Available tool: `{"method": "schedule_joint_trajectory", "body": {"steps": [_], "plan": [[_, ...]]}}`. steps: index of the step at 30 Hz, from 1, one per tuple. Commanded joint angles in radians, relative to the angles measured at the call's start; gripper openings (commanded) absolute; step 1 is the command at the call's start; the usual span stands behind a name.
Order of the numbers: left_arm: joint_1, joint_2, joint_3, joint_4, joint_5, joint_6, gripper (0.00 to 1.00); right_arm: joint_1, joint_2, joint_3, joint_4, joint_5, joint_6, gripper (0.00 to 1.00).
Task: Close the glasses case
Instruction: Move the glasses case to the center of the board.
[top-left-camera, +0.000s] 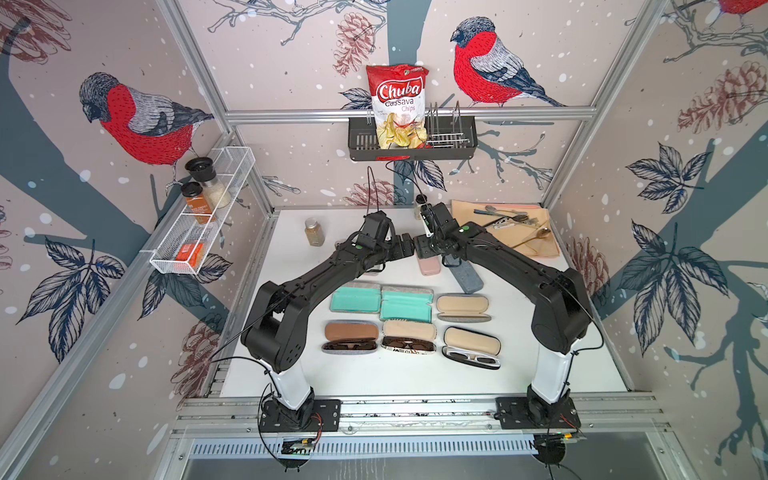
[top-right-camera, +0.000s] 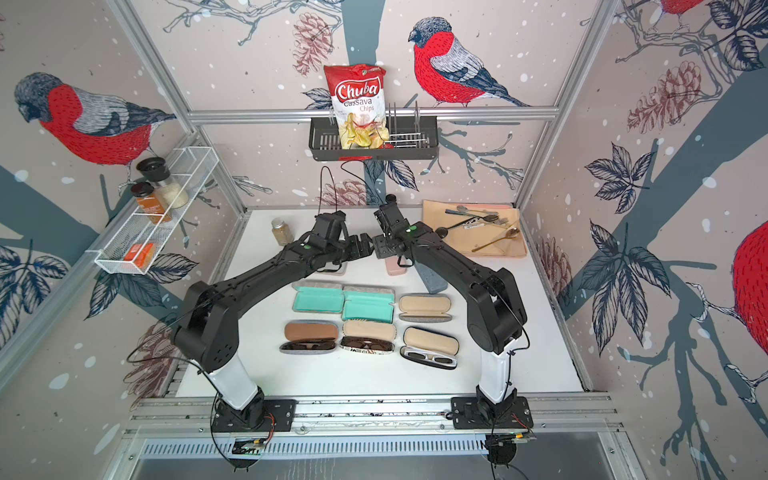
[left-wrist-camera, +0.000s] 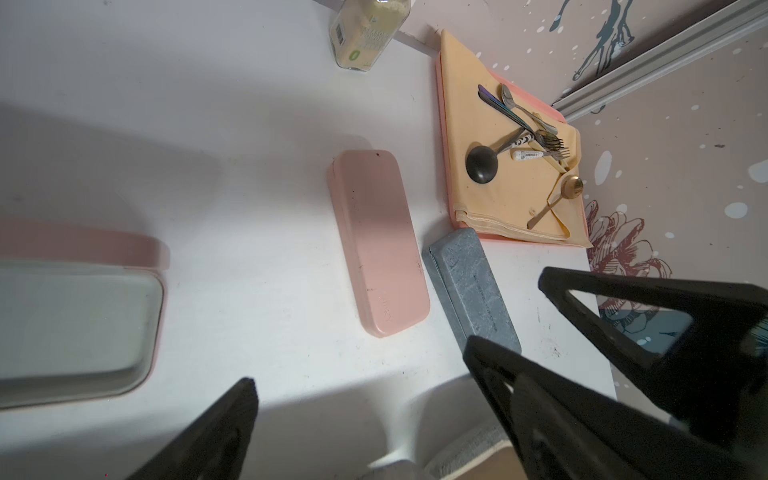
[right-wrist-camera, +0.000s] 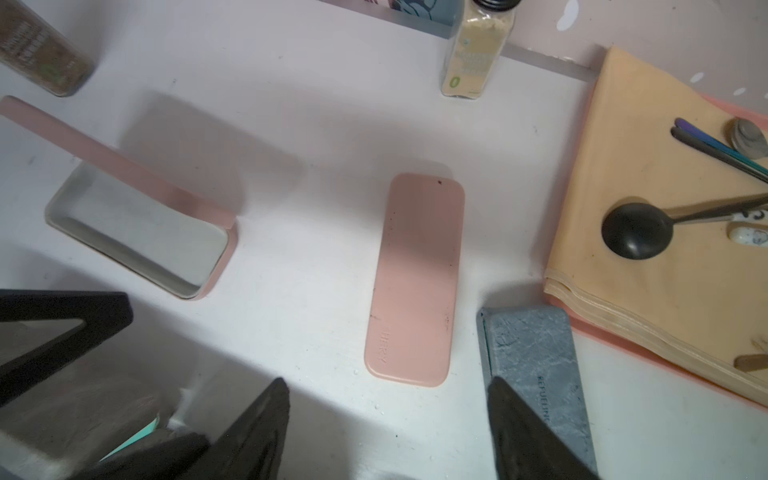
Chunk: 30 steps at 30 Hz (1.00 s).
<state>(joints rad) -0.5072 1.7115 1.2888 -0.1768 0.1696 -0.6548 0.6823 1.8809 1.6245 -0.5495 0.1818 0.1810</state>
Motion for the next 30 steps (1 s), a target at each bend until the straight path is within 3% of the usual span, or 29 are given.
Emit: {"method": "schedule_joint_trajectory", "body": {"steps": [1, 8, 30], "plan": [[0.027, -0.062, -0.055, -0.006, -0.061, -0.012, 0.95, 0.008, -0.027, -0.032, 0.118, -0.081, -0.064, 0.83], [0.087, -0.205, -0.195, 0.001, -0.124, -0.038, 0.95, 0.016, 0.010, 0.005, 0.160, -0.222, -0.106, 0.88], [0.177, -0.421, -0.398, -0.020, -0.176, -0.076, 0.95, 0.028, 0.298, 0.227, 0.141, -0.337, -0.163, 0.87]]}}
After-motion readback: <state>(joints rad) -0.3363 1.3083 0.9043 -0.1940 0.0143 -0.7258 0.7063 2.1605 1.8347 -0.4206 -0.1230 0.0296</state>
